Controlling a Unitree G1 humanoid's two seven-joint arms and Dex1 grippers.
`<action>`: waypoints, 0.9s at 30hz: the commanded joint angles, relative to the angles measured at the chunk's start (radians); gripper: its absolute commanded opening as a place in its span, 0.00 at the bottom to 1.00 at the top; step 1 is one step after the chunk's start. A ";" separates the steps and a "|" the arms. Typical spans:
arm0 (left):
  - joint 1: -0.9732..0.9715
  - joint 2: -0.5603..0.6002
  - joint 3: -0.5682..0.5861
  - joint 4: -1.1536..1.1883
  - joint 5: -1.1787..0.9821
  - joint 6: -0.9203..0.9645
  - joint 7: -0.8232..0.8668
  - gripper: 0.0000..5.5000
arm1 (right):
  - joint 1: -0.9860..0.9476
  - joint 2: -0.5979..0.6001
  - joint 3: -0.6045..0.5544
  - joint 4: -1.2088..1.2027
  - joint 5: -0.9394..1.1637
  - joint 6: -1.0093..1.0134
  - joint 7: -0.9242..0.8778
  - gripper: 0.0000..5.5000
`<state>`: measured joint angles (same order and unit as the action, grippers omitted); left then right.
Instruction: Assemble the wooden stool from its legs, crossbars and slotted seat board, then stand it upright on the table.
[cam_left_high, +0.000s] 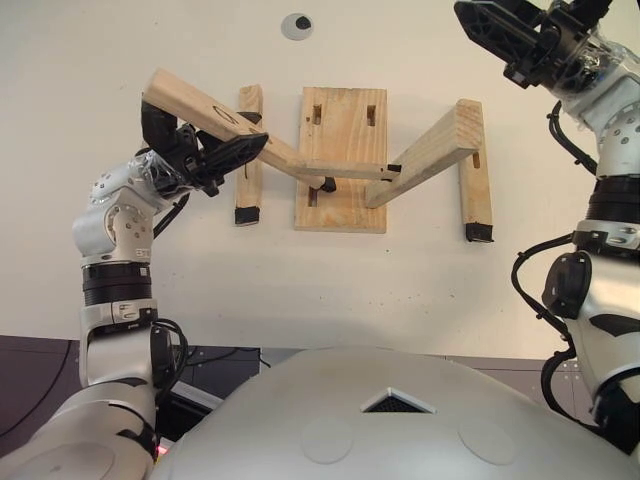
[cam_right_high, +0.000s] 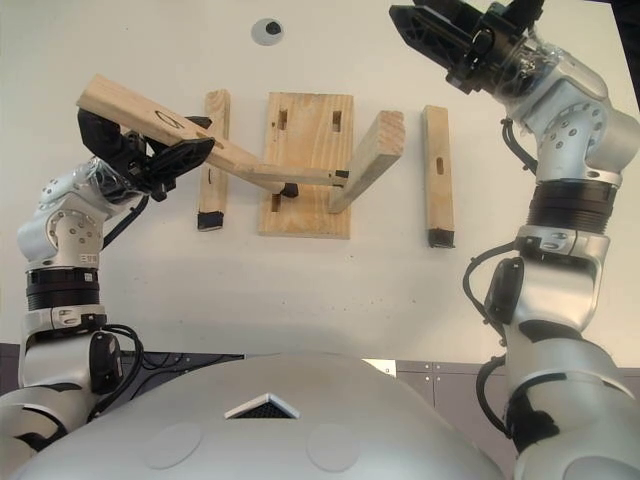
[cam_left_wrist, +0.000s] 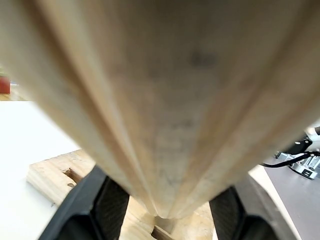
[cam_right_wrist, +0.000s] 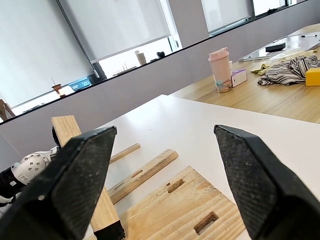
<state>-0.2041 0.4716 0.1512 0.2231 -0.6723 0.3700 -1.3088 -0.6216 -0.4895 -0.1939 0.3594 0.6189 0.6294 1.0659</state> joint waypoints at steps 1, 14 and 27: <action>0.018 0.086 -0.008 -0.044 0.033 0.010 -0.034 0.37 | -0.008 -0.017 0.005 0.011 -0.024 -0.025 -0.003 0.65; -0.001 0.214 -0.229 -0.003 0.270 -0.274 -0.178 0.37 | 0.013 0.002 0.012 0.027 -0.060 -0.060 -0.028 0.65; -0.137 0.245 -0.339 -0.006 0.279 -0.292 -0.193 0.37 | 0.049 0.015 0.019 0.012 -0.069 -0.081 -0.056 0.65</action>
<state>-0.3774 0.6967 -0.1236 0.1919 -0.5037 0.0591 -1.5037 -0.5876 -0.4812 -0.1795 0.3835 0.5569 0.5544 1.0200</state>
